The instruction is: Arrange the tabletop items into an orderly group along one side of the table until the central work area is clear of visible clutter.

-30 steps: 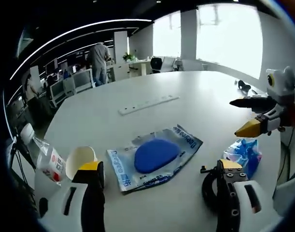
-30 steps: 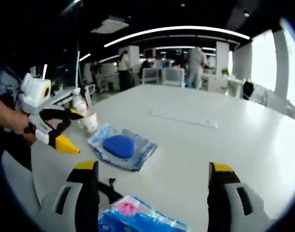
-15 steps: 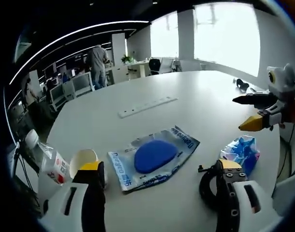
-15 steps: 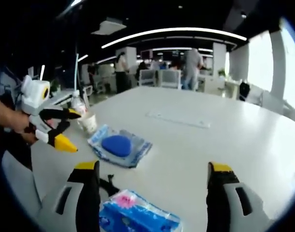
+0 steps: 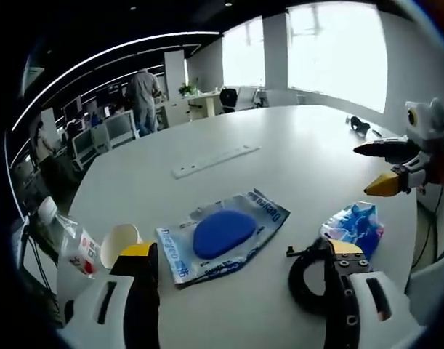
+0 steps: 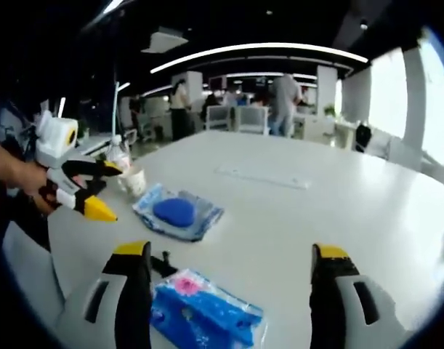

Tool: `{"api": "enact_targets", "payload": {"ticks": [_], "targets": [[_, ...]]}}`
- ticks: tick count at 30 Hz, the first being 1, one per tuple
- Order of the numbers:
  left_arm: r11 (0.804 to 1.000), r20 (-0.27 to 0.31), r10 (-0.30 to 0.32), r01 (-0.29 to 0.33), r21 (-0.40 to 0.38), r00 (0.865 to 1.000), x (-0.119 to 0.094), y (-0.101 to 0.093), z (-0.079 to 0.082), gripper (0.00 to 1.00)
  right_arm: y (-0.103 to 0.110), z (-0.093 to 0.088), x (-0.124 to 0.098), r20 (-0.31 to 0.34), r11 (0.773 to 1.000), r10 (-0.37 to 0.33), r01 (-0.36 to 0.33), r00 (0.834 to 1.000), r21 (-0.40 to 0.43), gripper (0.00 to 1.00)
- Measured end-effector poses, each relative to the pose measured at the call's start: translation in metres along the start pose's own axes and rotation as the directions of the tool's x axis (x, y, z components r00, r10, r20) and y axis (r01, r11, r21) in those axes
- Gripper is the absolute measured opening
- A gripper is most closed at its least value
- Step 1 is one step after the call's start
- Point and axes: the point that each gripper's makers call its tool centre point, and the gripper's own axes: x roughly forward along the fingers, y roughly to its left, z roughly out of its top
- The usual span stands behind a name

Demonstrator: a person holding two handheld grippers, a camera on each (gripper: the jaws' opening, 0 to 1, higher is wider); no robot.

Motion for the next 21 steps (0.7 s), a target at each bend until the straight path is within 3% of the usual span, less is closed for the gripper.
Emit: {"api": "enact_targets", "payload": {"ticks": [13, 21], "targets": [[0.998, 0.009, -0.065, 0.065, 0.019, 0.998, -0.001, -0.027, 0.006, 0.93, -0.007, -0.01, -0.02, -0.03, 1.0, -0.018, 0.018, 0.999, -0.024, 0.86], [0.995, 0.002, -0.098, 0.098, 0.035, 0.995, 0.001, -0.044, 0.002, 0.89, -0.01, -0.023, -0.028, -0.038, 0.999, -0.035, 0.034, 0.999, -0.021, 0.77]]}}
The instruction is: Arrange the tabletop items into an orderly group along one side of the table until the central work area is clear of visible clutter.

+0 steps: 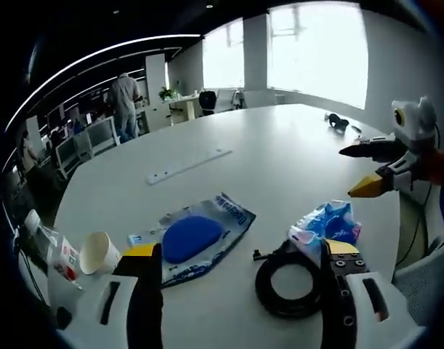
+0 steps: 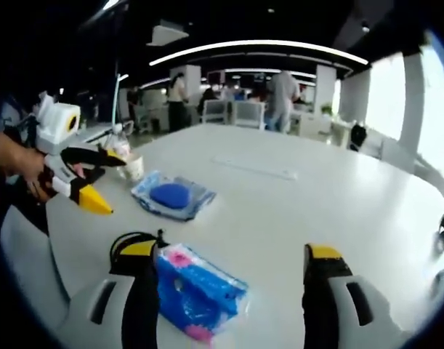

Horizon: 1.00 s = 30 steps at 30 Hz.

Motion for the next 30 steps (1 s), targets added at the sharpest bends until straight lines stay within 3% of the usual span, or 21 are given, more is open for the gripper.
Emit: {"api": "enact_targets", "payload": {"ticks": [8, 12, 17, 21, 30], "targets": [[0.999, -0.02, -0.033, 0.033, 0.0, 0.999, 0.002, -0.011, -0.005, 0.84, 0.006, -0.02, -0.002, -0.047, 0.999, 0.031, -0.03, 0.998, 0.026, 0.62], [0.999, -0.024, -0.048, 0.048, 0.011, 0.999, 0.004, -0.017, -0.006, 0.82, 0.007, -0.025, -0.005, -0.07, 0.998, 0.046, -0.042, 0.997, 0.056, 0.45], [0.997, -0.033, -0.077, 0.077, 0.023, 0.997, 0.008, -0.03, -0.007, 0.75, 0.004, -0.034, -0.008, -0.09, 0.998, 0.042, -0.037, 0.995, 0.058, 0.42], [0.992, -0.049, -0.12, 0.122, 0.03, 0.992, 0.011, -0.043, -0.011, 0.63, 0.003, -0.039, -0.01, -0.095, 0.997, 0.039, -0.033, 0.995, 0.064, 0.42], [0.985, -0.075, -0.168, 0.171, 0.037, 0.983, 0.019, -0.065, -0.017, 0.53, 0.001, -0.053, -0.015, -0.115, 0.998, 0.037, -0.032, 0.993, 0.05, 0.33]]}}
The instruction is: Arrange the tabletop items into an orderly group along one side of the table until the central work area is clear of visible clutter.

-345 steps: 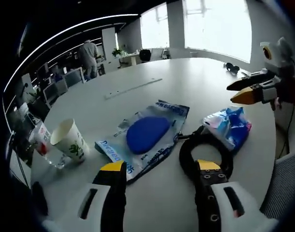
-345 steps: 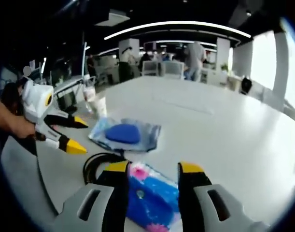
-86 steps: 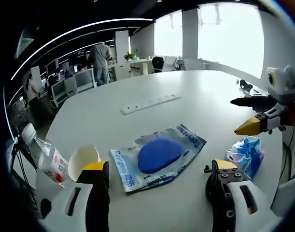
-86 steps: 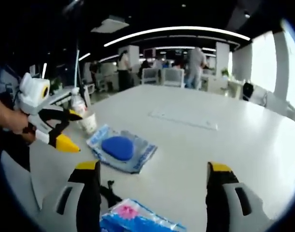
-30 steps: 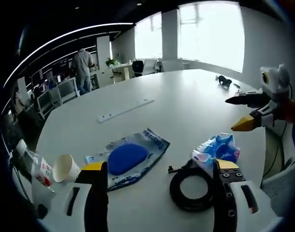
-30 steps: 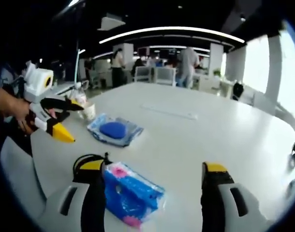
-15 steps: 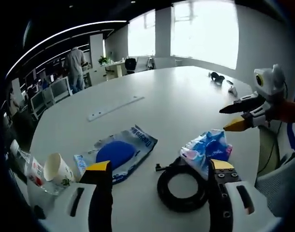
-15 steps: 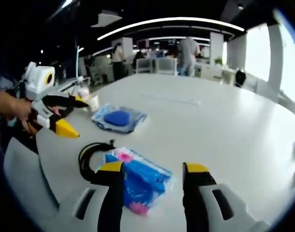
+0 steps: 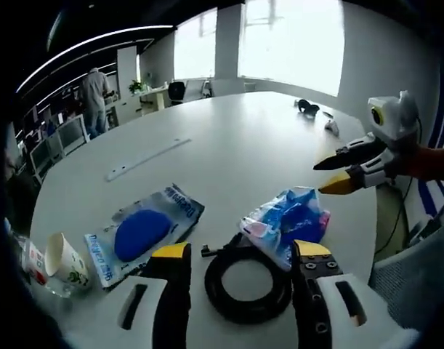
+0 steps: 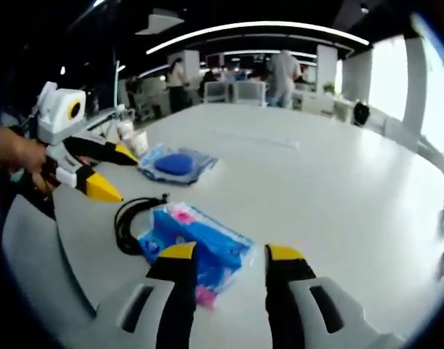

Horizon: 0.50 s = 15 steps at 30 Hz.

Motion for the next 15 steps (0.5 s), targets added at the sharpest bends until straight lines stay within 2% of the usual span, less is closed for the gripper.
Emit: {"api": "enact_targets", "payload": {"ticks": [5, 15], "targets": [[1.0, -0.016, -0.014, 0.014, 0.001, 1.0, 0.007, -0.009, -0.005, 0.52, -0.001, -0.007, 0.0, -0.014, 1.0, -0.003, 0.003, 1.0, -0.003, 0.31], [0.999, -0.059, -0.053, 0.053, -0.001, 0.997, 0.02, -0.024, -0.013, 0.42, 0.001, -0.025, 0.003, -0.065, 1.0, 0.004, -0.003, 0.998, 0.011, 0.26]]}}
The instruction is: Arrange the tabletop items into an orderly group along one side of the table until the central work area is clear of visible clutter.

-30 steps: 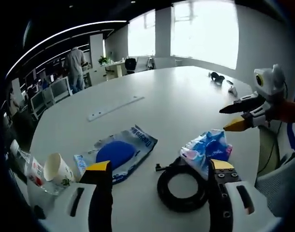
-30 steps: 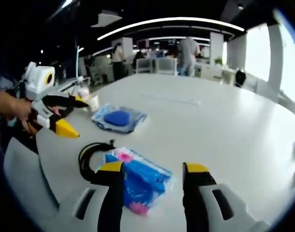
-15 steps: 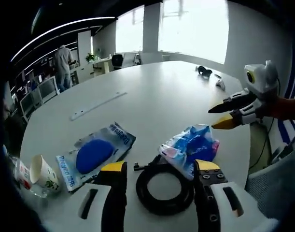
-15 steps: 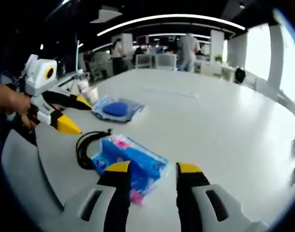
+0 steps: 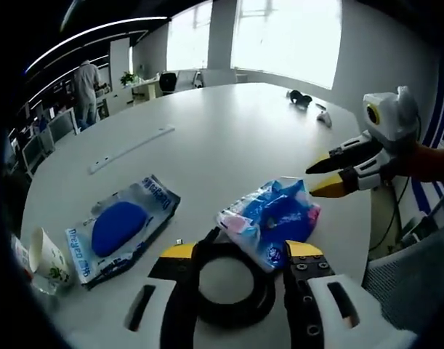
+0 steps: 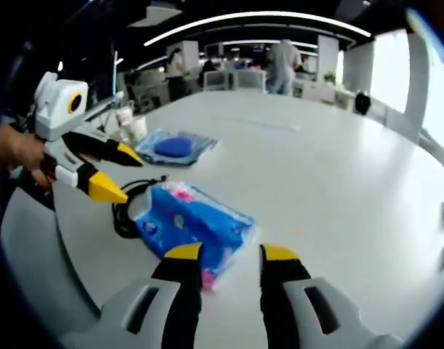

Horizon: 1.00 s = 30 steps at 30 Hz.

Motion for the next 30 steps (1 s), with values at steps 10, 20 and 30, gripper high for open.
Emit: {"api": "enact_targets", "payload": {"ticks": [10, 20, 30], "targets": [[1.0, -0.06, -0.006, 0.007, 0.011, 0.998, 0.014, -0.006, -0.011, 0.35, 0.006, -0.016, 0.008, -0.042, 0.999, 0.013, -0.012, 0.999, 0.037, 0.16], [0.999, -0.106, -0.003, 0.006, 0.032, 0.994, 0.025, -0.007, -0.017, 0.24, 0.003, -0.021, 0.01, -0.06, 0.996, 0.023, -0.018, 0.998, 0.082, 0.06], [0.996, -0.143, -0.024, 0.036, 0.079, 0.989, 0.03, -0.012, -0.019, 0.05, 0.0, -0.018, 0.011, -0.062, 0.993, 0.011, -0.004, 0.998, 0.118, 0.02]]}}
